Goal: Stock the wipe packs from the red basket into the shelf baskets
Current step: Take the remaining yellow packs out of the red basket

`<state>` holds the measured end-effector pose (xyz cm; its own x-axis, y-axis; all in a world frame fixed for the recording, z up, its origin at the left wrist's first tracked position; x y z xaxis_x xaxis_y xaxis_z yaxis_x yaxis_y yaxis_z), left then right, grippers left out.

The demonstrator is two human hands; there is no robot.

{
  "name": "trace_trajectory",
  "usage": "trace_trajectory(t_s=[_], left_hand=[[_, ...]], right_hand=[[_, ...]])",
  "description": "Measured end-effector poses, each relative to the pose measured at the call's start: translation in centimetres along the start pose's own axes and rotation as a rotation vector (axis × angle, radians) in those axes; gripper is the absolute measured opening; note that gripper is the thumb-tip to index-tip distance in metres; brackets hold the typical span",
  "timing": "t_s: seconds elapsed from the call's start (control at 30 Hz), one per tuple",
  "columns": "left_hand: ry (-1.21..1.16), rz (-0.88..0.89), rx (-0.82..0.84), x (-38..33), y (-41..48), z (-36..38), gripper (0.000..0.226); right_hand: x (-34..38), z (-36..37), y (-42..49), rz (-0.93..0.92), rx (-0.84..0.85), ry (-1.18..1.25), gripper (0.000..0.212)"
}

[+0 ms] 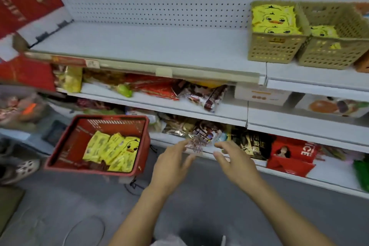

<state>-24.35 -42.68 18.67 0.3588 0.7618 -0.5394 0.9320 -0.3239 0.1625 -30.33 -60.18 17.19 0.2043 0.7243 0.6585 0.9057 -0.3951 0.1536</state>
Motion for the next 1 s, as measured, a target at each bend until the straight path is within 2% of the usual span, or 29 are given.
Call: trace_trajectory(t_s=[0.27, 0.53, 0.7, 0.9, 1.0], left_hand=[[-0.042, -0.21, 0.008, 18.7, -0.6, -9.8, 0.05], [-0.065, -0.383, 0.136, 38.6, 1.2, -17.4, 0.049], [-0.154, -0.467, 0.209, 46.3, 4.1, -16.7, 0.047], [-0.25, -0.627, 0.252, 53.1, 8.9, -12.3, 0.051], [-0.257, -0.695, 0.304, 56.2, 10.9, -9.4, 0.057]], right_hand=[[14.1, 15.7, 1.0, -0.021, 0.148, 0.073, 0.026], [25.1, 30.6, 1.5, 0.16, 0.203, 0.128, 0.025], [27.0, 36.9, 2.9, 0.259, 0.258, 0.098, 0.027], [26.2, 45.3, 7.0, 0.38, 0.368, 0.099, 0.027], [25.0, 49.8, 9.1, 0.556, 0.405, 0.164, 0.023]])
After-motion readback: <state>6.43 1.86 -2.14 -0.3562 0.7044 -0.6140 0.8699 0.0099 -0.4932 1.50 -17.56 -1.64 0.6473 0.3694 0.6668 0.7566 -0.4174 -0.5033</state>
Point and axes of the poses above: each hand's wrist, its own y-axis towards the middle knuckle, its own z-axis out of the palm, x = y × z, the point moved 7 cm from there along y, towards the middle knuckle, and after that the axes turned 15 degrees about -x, right-handed, at the moved point
